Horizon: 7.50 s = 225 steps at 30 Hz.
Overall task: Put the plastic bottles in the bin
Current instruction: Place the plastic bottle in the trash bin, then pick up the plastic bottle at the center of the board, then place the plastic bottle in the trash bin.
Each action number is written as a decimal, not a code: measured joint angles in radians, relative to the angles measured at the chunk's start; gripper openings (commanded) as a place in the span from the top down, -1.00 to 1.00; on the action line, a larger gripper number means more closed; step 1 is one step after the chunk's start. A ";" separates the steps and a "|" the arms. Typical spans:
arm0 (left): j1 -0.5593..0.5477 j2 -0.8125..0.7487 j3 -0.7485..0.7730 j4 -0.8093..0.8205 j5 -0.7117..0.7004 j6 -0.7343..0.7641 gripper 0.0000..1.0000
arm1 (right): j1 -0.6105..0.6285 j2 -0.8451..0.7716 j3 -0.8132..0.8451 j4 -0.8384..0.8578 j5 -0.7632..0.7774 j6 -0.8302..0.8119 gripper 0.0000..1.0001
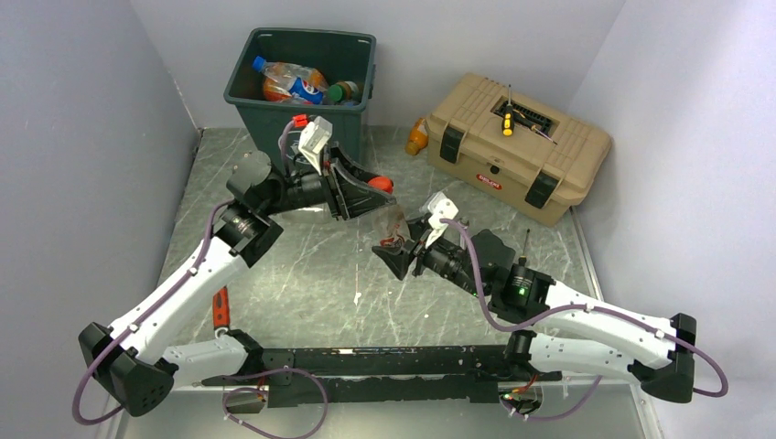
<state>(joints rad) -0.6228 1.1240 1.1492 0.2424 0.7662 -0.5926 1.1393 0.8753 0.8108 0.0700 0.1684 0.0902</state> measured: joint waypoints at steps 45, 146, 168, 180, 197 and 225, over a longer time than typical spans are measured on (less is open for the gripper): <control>0.443 0.964 0.989 -0.055 -0.174 0.227 1.00 | 0.004 -0.409 -0.278 -0.202 0.245 0.281 -1.00; 0.467 0.481 -0.358 -0.267 -0.974 -1.041 -0.77 | 0.004 -0.092 -0.328 0.005 0.241 0.341 -0.99; 0.486 0.135 -0.531 -0.276 -0.871 -0.837 0.19 | 0.003 -0.130 -0.299 -0.087 0.212 0.334 -0.99; 0.483 -0.227 -0.237 -0.372 -0.227 -0.160 0.50 | 0.000 -0.110 -0.080 -0.121 -0.064 0.272 -1.00; 0.244 -0.269 -0.310 -0.016 0.152 -0.076 0.92 | -0.008 0.106 0.031 0.149 -0.177 0.273 -1.00; 0.108 -0.279 -0.320 0.017 -0.055 -0.080 -0.81 | -0.008 0.124 -0.030 0.185 -0.126 0.219 0.30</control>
<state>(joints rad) -0.5144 0.8448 0.8288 0.2596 0.7116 -0.6731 1.1309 0.9993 0.7811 0.2546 0.0429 0.3088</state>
